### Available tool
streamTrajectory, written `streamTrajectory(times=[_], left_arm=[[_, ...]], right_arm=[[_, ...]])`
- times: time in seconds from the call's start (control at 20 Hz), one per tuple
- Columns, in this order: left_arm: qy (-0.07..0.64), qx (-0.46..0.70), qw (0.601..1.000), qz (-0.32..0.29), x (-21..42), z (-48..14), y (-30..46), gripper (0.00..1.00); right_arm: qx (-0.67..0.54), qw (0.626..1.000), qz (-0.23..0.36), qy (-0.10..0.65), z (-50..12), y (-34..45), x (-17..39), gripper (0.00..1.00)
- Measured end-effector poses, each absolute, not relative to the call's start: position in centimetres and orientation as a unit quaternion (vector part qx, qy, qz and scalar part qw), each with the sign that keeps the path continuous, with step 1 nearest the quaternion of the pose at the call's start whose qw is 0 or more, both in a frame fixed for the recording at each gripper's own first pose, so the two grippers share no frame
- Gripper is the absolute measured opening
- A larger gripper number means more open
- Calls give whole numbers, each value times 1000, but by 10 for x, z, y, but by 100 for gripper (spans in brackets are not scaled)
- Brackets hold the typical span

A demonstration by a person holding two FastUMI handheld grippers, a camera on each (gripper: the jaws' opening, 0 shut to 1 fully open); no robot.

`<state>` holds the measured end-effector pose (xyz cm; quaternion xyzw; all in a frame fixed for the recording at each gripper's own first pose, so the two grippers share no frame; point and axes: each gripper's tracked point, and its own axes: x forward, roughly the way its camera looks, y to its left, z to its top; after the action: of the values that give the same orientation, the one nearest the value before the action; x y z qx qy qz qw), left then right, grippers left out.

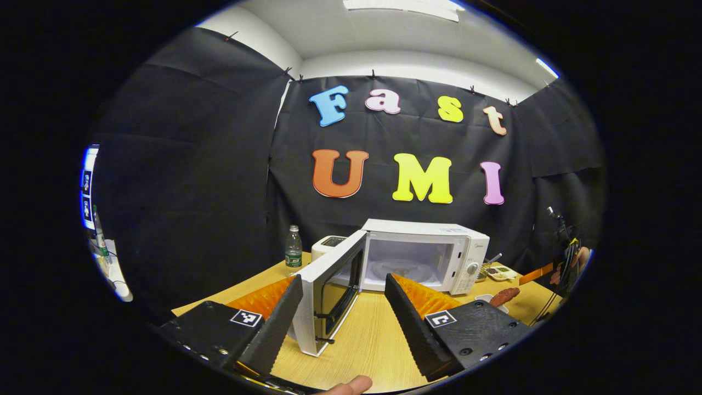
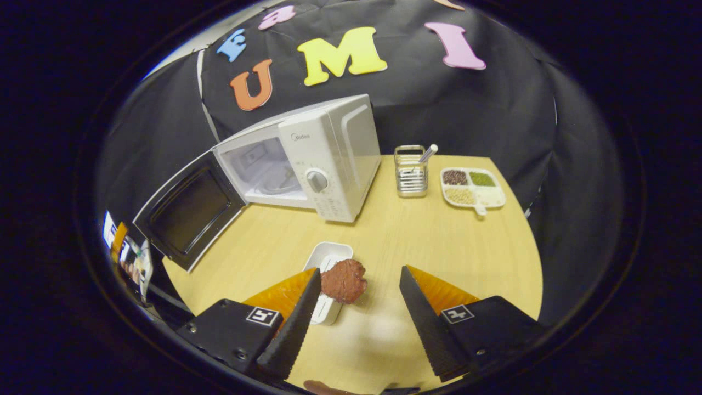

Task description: Open the microwave oven with the left hand, put the food in, and close the microwave oven.

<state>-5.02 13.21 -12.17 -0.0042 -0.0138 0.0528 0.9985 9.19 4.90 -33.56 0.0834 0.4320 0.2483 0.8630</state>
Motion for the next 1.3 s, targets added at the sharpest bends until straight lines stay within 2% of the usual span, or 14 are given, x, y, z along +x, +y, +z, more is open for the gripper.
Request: streamTrajectory(times=[0.35, 0.4, 0.45, 0.5, 0.55, 0.6, 0.65, 0.7, 0.75, 0.8, 0.85, 0.9, 0.95, 1.3], left_arm=[[-20, 19, 999, 18, -33, -117, 91, 92], [-16, 22, 999, 17, -32, -120, 90, 92], [-15, 24, 999, 16, -33, -121, 90, 92], [-14, 21, 1000, 13, -33, -122, 87, 92], [-15, 18, 1000, 10, -34, -122, 86, 92], [-14, 16, 1000, 5, -37, -124, 85, 87], [-15, 14, 1000, 3, -40, -124, 85, 92], [-17, 13, 1000, 2, -40, -124, 87, 92], [-18, 12, 1000, 0, -43, -124, 88, 92], [-20, 11, 1000, -6, -44, -124, 88, 92], [-23, 8, 1000, -11, -45, -126, 88, 92], [-26, 4, 1000, -15, -48, -124, 89, 92], [-28, 0, 999, -19, -50, -125, 90, 92], [-43, -29, 998, -32, -61, -122, 104, 92]], right_arm=[[220, 780, 276, 517, -364, 64, 91, 49], [231, 773, 274, 523, -367, 66, 91, 53], [238, 769, 267, 530, -370, 65, 92, 37], [244, 764, 268, 534, -370, 67, 90, 34], [252, 757, 272, 537, -369, 71, 88, 45], [257, 752, 274, 542, -368, 75, 85, 24], [258, 752, 272, 543, -366, 75, 85, 29], [256, 751, 277, 542, -361, 77, 81, 9], [252, 756, 283, 534, -355, 79, 78, 18], [238, 765, 290, 523, -348, 82, 75, 6], [219, 779, 294, 509, -339, 82, 73, 15], [198, 791, 301, 494, -328, 85, 68, 6], [175, 802, 307, 482, -320, 89, 62, 15], [29, 874, 283, 393, -280, 99, 41, 9]])
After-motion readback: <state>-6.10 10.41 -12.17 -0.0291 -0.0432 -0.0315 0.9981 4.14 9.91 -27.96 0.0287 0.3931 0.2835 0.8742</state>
